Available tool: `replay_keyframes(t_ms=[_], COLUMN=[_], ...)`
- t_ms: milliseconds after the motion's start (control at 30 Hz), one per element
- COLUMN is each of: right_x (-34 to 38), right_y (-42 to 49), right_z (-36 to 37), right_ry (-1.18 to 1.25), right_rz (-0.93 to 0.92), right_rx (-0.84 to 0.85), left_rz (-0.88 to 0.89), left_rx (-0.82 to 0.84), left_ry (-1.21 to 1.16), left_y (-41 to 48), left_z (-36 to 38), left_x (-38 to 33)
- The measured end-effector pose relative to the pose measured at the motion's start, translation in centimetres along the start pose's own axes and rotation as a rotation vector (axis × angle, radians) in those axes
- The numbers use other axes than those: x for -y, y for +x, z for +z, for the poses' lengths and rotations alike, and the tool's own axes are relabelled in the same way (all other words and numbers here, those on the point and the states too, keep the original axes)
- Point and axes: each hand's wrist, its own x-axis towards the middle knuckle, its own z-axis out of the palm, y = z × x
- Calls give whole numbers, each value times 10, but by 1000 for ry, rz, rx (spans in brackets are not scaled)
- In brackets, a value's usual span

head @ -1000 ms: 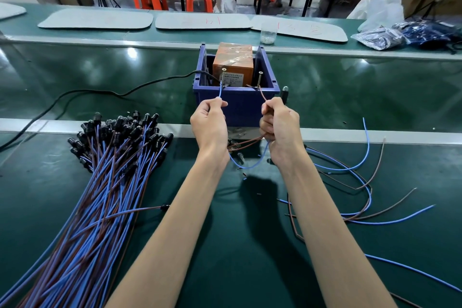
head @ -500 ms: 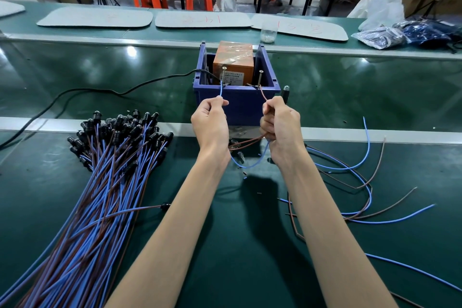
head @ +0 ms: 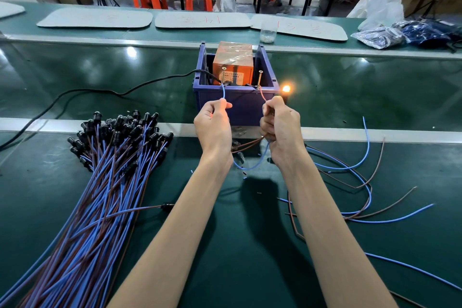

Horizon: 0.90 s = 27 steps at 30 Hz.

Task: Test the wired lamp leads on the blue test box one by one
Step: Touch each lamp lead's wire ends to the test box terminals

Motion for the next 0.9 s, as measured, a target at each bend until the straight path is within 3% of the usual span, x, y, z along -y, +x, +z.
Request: replay_keyframes(t_ms=[367,600,767,833,900], right_x=[0,-9,31,70,110], right_y=[-4,-23,-33,-31,-29], right_z=[2,-4,-39,-71,-106], right_ry=[13,109,-420,-852,-1292], right_rz=[-9,-38,-216,-416,-554], right_rx=[27,-93,-132,-233,-397], left_rz=[8,29,-118,-232,-192], left_rx=[14,30,190,440,827], left_ry=[3,-32,-19,78,476], left_y=[-3,-23,-67,-81,-85], left_z=[0,-6,-3,-9,-26], left_x=[1,13,33,32,20])
